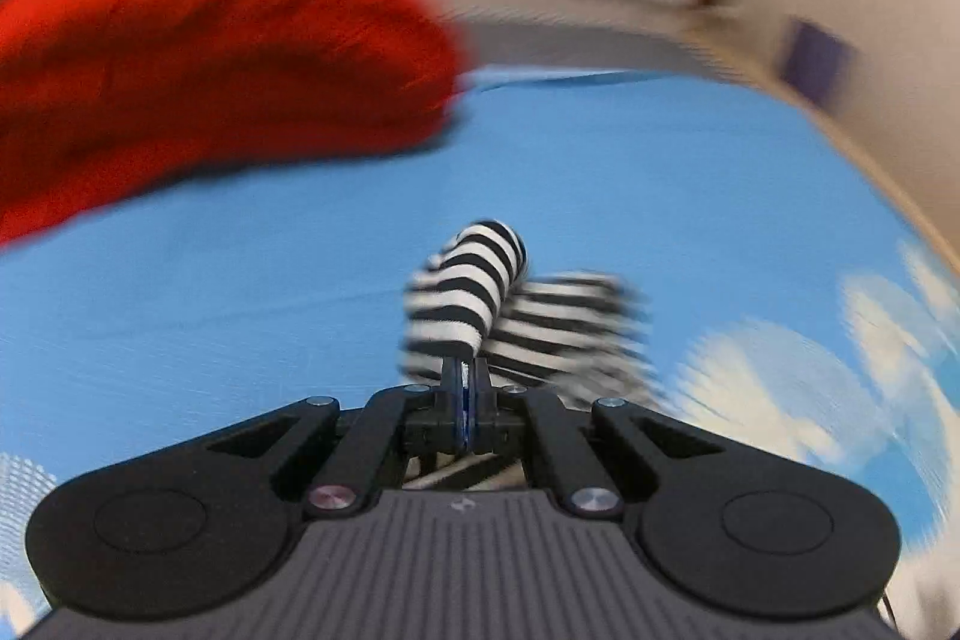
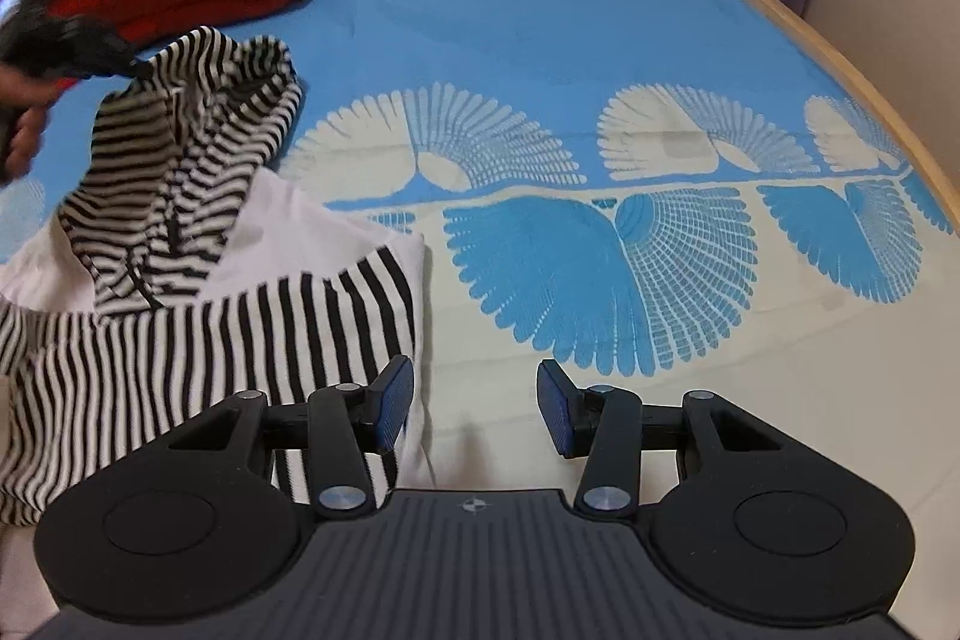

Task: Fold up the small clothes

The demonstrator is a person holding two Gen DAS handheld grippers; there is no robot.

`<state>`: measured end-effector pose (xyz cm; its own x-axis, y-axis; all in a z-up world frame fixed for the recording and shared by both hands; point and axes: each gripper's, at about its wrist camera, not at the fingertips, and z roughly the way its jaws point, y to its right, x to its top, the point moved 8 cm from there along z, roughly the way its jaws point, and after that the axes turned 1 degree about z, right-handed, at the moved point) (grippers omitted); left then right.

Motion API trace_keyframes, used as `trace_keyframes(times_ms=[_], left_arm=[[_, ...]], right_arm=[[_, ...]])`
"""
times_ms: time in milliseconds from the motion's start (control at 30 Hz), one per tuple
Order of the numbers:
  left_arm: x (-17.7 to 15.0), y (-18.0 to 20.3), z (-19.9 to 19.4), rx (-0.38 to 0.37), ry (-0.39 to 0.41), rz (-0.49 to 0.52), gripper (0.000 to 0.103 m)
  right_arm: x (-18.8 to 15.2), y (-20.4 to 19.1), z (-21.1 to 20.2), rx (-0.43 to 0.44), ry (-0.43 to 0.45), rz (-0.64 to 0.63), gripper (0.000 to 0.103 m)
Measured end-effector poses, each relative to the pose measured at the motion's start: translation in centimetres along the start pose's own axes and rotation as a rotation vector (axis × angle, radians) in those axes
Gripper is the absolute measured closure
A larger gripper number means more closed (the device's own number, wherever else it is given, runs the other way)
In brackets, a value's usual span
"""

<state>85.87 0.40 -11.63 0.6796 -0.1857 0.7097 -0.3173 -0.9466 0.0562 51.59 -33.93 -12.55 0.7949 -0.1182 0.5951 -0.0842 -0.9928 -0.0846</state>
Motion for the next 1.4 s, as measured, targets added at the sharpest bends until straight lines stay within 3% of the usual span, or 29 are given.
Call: trace_keyframes(times_ms=[67, 167, 267, 367, 400, 467, 567, 667, 800, 933, 1000, 1033, 1067, 1133, 1167, 1200, 1233, 1300, 1400], left_arm=[[-2.6, 4.2, -5.9, -0.092, 0.059, 0.103, 0.102], [-9.0, 9.3, -14.6, -0.238, 0.072, 0.185, 0.102], [-17.5, 12.8, -21.9, -0.362, -0.044, 0.258, 0.102], [-23.2, 13.0, -26.2, -0.412, -0.187, 0.207, 0.096], [-23.3, 12.4, -27.0, -0.384, -0.158, 0.161, 0.091], [-22.3, 9.8, -27.8, -0.305, -0.055, -0.05, 0.056], [-22.3, 5.9, -24.8, -0.199, -0.024, -0.387, 0.054], [-24.7, 3.6, -19.7, -0.064, -0.176, -0.608, 0.054], [-27.9, 3.0, -15.8, -0.049, -0.308, -0.786, 0.054], [-30.3, 3.4, -15.6, -0.026, -0.366, -0.817, 0.054], [-31.3, 4.3, -14.7, -0.05, -0.393, -0.819, 0.055], [-31.5, 4.7, -14.5, -0.058, -0.402, -0.814, 0.061], [-31.6, 5.0, -14.3, -0.061, -0.405, -0.8, 0.078], [-31.3, 5.4, -14.5, -0.053, -0.399, -0.762, 0.102], [-30.7, 5.3, -14.9, -0.043, -0.378, -0.737, 0.102], [-29.7, 5.1, -15.6, -0.03, -0.347, -0.707, 0.102], [-28.6, 4.9, -16.6, -0.021, -0.304, -0.675, 0.102], [-25.8, 4.3, -19.3, -0.036, -0.195, -0.631, 0.102], [-22.7, 3.0, -22.9, -0.048, -0.05, -0.586, 0.102]], right_arm=[[0.4, 0.3, -0.7, 0.009, 0.016, 0.027, 0.056], [0.8, 0.8, -1.9, 0.024, 0.043, 0.073, 0.056], [1.2, 1.1, -3.0, 0.052, 0.067, 0.123, 0.056], [1.4, 0.7, -3.8, 0.093, 0.089, 0.148, 0.056], [1.3, 0.4, -3.9, 0.109, 0.088, 0.153, 0.056], [0.8, -0.4, -3.8, 0.154, 0.065, 0.172, 0.056], [-0.6, -1.9, -2.8, 0.181, 0.012, 0.163, 0.056], [-1.9, -3.2, -1.3, 0.193, -0.047, 0.16, 0.056], [-3.8, -4.5, 1.3, 0.192, -0.148, 0.165, 0.056], [-5.6, -5.7, 4.1, 0.172, -0.238, 0.168, 0.056], [-6.1, -6.0, 5.3, 0.154, -0.268, 0.174, 0.056], [-6.3, -6.1, 5.8, 0.143, -0.275, 0.175, 0.056], [-6.3, -6.3, 6.2, 0.135, -0.276, 0.175, 0.056], [-6.0, -6.8, 6.6, 0.134, -0.267, 0.164, 0.056], [-5.9, -7.1, 6.6, 0.14, -0.258, 0.155, 0.064], [-5.6, -7.3, 6.5, 0.152, -0.248, 0.154, 0.089], [-5.1, -7.5, 6.0, 0.174, -0.227, 0.174, 0.103], [-3.7, -7.6, 4.2, 0.258, -0.168, 0.245, 0.103], [-1.5, -6.8, 0.8, 0.451, -0.091, 0.418, 0.103]])
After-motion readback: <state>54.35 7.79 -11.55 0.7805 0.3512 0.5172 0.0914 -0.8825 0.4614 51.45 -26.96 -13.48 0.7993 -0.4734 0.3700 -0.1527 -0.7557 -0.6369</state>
